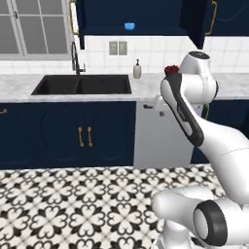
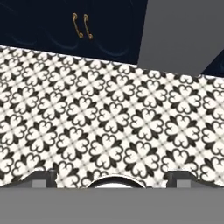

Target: Gather all objects into one cabinet and sort the glasses and bowls to opposite sides.

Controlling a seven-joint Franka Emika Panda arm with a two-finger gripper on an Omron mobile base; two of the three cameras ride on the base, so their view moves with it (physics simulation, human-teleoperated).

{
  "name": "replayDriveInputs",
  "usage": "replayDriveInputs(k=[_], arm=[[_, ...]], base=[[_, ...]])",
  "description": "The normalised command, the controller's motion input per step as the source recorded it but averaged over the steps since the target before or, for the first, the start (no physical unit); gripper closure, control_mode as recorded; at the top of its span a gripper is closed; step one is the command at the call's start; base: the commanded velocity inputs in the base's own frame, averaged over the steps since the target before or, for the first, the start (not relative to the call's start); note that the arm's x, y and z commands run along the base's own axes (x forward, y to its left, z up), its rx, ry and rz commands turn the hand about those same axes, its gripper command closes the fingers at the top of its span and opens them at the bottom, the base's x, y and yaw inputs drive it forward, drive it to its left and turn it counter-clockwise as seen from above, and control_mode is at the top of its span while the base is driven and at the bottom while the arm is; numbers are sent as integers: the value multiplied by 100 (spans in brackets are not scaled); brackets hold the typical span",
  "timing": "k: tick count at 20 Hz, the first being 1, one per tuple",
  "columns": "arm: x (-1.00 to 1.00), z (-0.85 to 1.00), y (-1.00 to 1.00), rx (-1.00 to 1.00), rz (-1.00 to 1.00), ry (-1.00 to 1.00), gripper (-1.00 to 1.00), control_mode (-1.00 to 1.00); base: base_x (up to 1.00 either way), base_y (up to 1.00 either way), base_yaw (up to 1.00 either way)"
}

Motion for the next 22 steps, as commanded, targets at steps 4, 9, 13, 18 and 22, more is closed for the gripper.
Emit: replayDriveInputs(k=[4,9,13,18,22], arm=[[0,0,0,0,0,0,-100,100],[0,0,0,0,0,0,-100,100],[0,0,0,0,0,0,-100,100],[0,0,0,0,0,0,-100,100],[0,0,0,0,0,0,-100,100]], base=[[31,-78,25],[14,-34,8],[54,0,-20],[74,-3,-49],[23,18,2]])
